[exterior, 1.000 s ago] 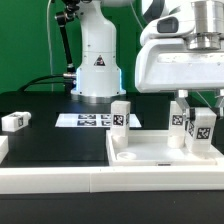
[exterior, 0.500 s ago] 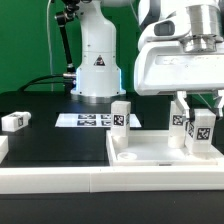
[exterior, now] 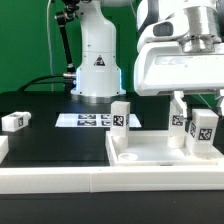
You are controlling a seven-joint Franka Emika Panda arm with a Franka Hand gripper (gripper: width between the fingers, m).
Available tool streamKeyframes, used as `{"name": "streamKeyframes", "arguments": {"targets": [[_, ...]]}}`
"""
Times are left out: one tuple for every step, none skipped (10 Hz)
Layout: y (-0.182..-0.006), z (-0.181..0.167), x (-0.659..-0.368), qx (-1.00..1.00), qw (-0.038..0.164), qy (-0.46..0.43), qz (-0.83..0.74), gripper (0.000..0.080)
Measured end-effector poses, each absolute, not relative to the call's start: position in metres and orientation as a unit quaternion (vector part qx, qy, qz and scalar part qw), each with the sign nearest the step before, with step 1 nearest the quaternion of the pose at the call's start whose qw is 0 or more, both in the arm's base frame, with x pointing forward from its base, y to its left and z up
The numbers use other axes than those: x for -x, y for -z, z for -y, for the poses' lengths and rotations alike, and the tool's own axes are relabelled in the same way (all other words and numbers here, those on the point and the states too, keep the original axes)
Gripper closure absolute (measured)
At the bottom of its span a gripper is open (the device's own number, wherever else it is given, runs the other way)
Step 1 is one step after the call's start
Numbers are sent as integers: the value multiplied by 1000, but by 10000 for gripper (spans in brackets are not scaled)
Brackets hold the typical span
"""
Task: Assemble square table
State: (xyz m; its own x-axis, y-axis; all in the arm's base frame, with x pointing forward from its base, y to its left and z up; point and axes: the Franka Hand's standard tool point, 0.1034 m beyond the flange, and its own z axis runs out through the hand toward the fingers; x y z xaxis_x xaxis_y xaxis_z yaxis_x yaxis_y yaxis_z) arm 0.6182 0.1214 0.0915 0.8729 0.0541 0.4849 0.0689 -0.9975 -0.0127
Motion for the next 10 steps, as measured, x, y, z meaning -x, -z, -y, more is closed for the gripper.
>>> {"name": "streamKeyframes", "arguments": {"targets": [[-91,-121,-618,968,14,250,34,294],[-91,-121,-618,967,14,250,36,175],[-91,-121,-618,967,13,250,37,175],[-91,-121,-618,967,13,250,38,155],[-92,-120,-618,968,11,248,42,155],[-97,-116,-619,970,9,238,45,150],[-107,-116,-620,971,10,233,45,150],[-112,-116,-621,971,10,233,48,150],[-116,-114,-622,973,9,225,50,150],[-115,-114,-621,974,9,220,51,150]]}}
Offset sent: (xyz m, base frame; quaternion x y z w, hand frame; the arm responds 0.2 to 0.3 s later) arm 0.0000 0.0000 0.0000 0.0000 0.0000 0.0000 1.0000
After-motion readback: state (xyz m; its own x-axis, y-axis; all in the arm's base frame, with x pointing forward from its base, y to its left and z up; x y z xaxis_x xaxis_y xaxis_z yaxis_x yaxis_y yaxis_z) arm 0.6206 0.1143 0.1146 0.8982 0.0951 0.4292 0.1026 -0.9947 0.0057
